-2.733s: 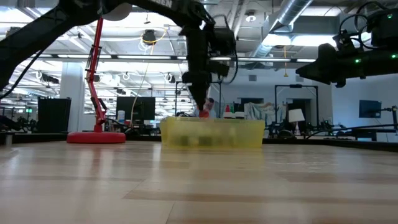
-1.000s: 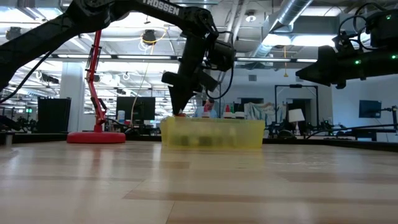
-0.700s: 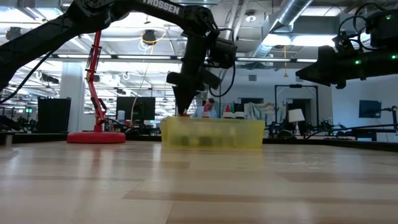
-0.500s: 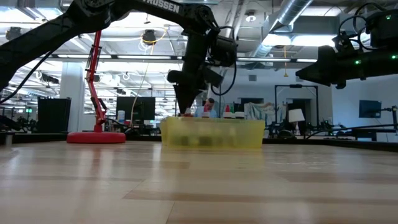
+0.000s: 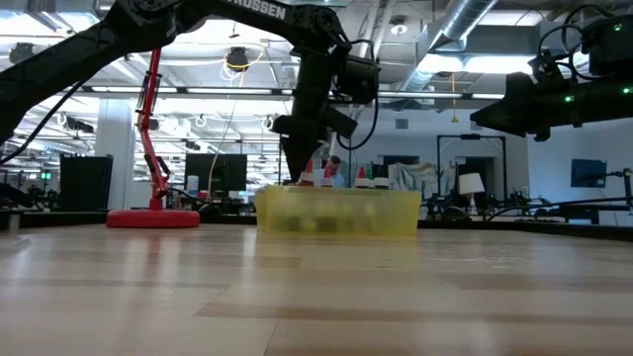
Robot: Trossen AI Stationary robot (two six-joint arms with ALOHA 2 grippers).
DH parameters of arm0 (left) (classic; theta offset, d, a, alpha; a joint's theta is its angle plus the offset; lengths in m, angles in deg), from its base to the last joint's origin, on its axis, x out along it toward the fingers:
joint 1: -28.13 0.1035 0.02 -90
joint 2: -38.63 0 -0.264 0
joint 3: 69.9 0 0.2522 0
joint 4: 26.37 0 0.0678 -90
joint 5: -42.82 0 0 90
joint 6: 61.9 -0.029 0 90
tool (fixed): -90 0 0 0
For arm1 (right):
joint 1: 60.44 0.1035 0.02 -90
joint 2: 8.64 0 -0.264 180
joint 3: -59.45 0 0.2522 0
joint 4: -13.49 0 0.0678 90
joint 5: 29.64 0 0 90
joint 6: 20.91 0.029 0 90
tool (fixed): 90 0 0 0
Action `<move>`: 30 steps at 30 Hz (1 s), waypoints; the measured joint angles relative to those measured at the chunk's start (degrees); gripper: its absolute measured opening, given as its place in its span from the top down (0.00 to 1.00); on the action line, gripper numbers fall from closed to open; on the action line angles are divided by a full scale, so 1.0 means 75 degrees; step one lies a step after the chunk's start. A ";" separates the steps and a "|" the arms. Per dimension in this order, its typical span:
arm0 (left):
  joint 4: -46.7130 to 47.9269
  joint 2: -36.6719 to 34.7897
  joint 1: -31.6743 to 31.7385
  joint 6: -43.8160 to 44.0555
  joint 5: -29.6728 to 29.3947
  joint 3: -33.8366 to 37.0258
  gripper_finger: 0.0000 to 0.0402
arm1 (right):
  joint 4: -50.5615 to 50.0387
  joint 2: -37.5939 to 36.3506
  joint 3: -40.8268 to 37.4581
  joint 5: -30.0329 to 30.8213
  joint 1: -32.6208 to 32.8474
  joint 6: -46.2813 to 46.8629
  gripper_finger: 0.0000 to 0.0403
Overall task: Pick & Place food coloring
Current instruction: Adjust the large orange food coloring bottle in the yellow bin, then return to Home Position
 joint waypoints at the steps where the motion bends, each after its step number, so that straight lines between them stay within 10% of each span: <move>1: 0.0002 0.0000 0.0000 0.0084 -0.0118 0.0000 0.57 | 0.0002 -0.0003 0.0000 0.0000 -0.0002 0.0000 0.69; 21: 0.0565 -0.1405 0.0872 0.1619 0.1898 -0.0368 0.57 | -0.0001 -0.0002 0.0000 -0.0001 -0.0001 -0.0002 0.69; 30: 0.0241 -0.2716 0.0863 0.2230 0.2124 0.1198 0.57 | -0.0001 0.0000 -0.0002 -0.0001 -0.0002 0.0000 0.69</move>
